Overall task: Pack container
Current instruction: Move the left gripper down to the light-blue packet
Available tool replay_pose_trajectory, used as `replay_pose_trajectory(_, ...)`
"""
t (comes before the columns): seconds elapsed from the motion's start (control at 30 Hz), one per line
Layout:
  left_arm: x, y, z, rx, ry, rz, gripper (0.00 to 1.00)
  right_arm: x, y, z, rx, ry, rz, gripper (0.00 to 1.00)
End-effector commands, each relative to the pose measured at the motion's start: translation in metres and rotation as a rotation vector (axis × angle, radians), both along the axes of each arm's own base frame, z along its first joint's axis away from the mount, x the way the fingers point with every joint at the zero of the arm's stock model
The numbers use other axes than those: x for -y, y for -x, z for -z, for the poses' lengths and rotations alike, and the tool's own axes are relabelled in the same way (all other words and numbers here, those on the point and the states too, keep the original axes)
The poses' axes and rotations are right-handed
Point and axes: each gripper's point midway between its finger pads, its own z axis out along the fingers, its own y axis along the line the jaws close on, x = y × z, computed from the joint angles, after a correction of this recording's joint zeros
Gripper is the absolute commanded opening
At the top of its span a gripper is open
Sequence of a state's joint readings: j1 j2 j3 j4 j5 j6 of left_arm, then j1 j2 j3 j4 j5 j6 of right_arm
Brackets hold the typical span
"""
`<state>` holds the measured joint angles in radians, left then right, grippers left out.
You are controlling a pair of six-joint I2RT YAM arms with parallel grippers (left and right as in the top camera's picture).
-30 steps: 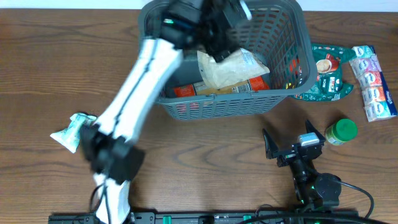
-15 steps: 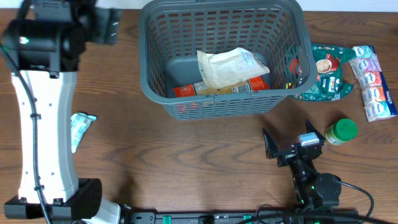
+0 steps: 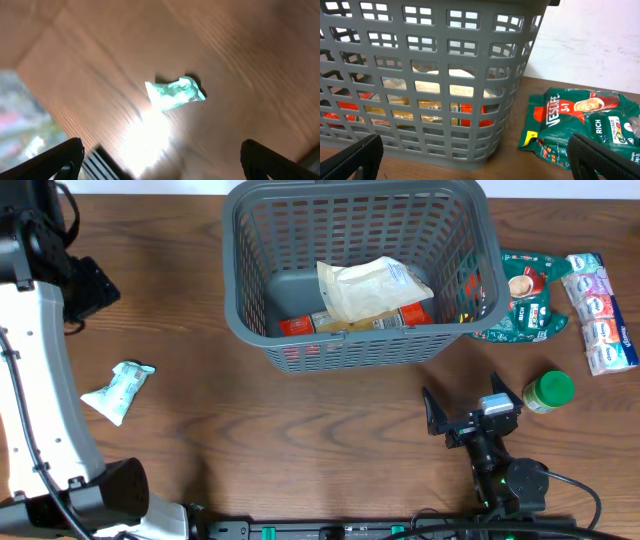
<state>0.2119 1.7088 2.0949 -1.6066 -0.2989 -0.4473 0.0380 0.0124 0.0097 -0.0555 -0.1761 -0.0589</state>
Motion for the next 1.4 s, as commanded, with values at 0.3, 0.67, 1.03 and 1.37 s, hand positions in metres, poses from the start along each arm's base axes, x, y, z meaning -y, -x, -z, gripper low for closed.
replay_pose_trajectory(0.3, 0.012, 0.039, 0.122, -0.069, 0.146, -0.785, 0.98, -0.002, 0.0, 0.001, -0.001, -0.009, -0.008, 0.99)
replay_pose_trajectory(0.67, 0.017, 0.062, 0.236, -0.018, 0.173, -1.115, 0.99, -0.002, 0.0, 0.001, -0.002, -0.009, -0.008, 0.99)
replay_pose_trajectory(1.03, -0.003, 0.036, 0.248, 0.192, 0.226, -1.305, 0.98, -0.002, 0.0, 0.001, -0.002, -0.009, -0.008, 0.99)
replay_pose_trajectory(1.37, -0.026, 0.027, 0.247, 0.297, 0.24, -1.39, 0.99, -0.002, 0.0, 0.001, -0.001, -0.009, -0.008, 0.99)
